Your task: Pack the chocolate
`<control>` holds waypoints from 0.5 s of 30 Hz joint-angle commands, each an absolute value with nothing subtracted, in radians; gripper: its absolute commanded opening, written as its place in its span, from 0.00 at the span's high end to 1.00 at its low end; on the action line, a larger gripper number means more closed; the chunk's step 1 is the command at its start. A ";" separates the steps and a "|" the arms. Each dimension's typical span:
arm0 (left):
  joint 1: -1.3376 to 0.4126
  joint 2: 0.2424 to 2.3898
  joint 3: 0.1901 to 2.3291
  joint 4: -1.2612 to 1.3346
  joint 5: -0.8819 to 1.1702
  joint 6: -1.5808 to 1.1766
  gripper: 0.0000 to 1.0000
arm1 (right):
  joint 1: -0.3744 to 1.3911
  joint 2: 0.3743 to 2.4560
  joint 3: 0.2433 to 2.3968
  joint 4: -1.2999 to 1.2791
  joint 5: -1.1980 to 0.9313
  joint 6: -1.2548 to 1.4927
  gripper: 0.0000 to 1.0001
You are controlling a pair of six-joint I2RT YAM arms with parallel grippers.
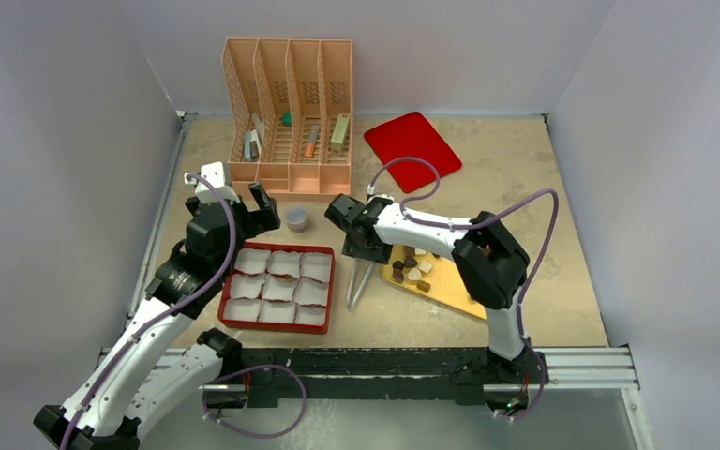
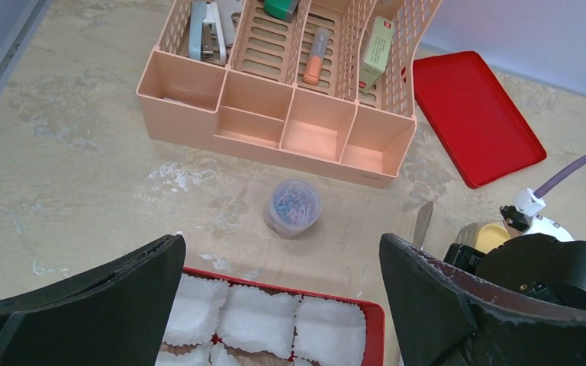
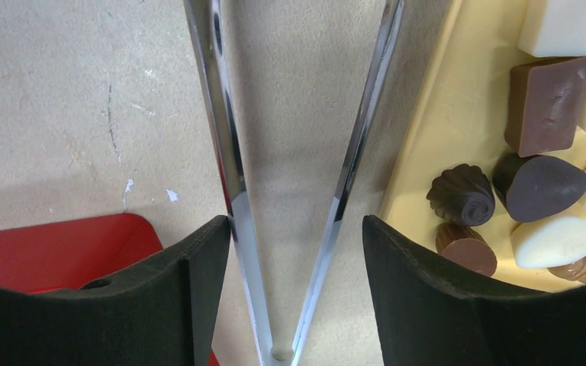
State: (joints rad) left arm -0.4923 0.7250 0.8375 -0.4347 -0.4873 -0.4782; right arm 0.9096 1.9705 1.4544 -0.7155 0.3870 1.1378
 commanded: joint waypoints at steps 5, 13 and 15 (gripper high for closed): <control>-0.496 0.710 0.839 -0.400 -0.505 -0.462 0.02 | 0.917 1.992 1.490 -0.738 0.438 1.160 0.37; -0.496 0.709 0.839 -0.402 -0.504 -0.460 0.02 | 0.924 2.016 1.500 -0.761 0.436 1.174 0.36; -0.496 0.708 0.839 -0.399 -0.503 -0.460 0.02 | 0.928 2.020 1.500 -0.761 0.435 1.175 0.36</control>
State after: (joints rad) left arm -0.4923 0.7193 0.8375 -0.4347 -0.4873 -0.4782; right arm 0.9173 2.0247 1.4624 -0.7200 0.4019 1.1450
